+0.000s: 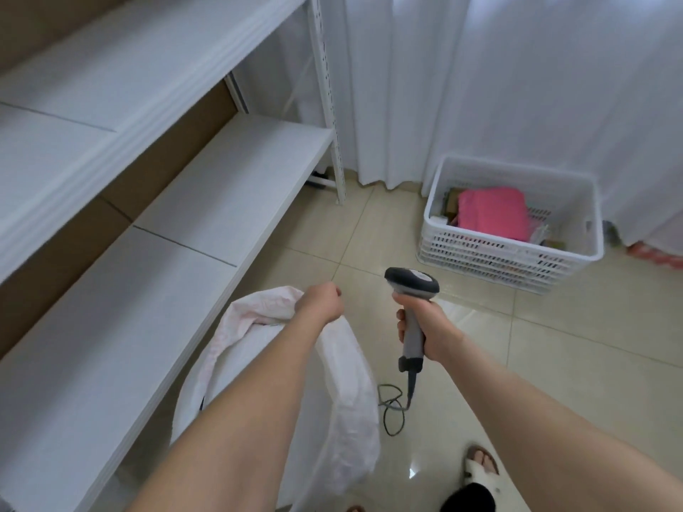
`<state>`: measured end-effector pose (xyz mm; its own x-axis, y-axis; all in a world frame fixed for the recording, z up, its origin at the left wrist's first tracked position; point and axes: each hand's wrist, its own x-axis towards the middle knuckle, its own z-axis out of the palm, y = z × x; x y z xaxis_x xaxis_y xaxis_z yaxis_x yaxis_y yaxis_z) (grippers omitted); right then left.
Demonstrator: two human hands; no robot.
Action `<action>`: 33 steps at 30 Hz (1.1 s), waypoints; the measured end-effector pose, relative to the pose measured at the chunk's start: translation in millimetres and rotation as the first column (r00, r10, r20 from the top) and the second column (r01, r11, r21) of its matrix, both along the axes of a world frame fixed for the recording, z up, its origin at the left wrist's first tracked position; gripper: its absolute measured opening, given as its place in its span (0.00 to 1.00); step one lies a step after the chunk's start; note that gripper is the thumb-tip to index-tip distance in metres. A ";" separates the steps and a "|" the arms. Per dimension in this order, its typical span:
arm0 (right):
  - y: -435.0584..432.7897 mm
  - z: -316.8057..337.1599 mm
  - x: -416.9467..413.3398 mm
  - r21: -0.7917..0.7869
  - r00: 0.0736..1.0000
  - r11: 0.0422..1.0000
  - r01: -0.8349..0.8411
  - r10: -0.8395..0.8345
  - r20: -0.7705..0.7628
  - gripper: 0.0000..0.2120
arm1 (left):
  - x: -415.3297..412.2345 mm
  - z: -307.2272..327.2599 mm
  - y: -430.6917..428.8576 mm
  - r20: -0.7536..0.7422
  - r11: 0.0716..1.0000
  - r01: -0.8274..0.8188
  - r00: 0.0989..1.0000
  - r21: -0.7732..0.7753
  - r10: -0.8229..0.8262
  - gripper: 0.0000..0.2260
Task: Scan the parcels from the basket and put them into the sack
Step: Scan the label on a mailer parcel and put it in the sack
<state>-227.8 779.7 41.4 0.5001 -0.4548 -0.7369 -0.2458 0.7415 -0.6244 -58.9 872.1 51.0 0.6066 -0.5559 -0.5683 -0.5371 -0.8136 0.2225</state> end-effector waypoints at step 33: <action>-676.0 -64.9 -33.2 0.205 0.841 0.816 0.541 -0.531 -0.106 0.09 | -17.2 -81.3 -707.1 -0.105 0.997 0.061 0.992 -0.049 -0.066 0.18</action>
<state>-261.0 103.7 -23.5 0.1908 -0.4672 -0.8633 0.2083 0.8787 -0.4294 -76.1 165.0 -30.3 0.5069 -0.6181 -0.6009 -0.5587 -0.7664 0.3170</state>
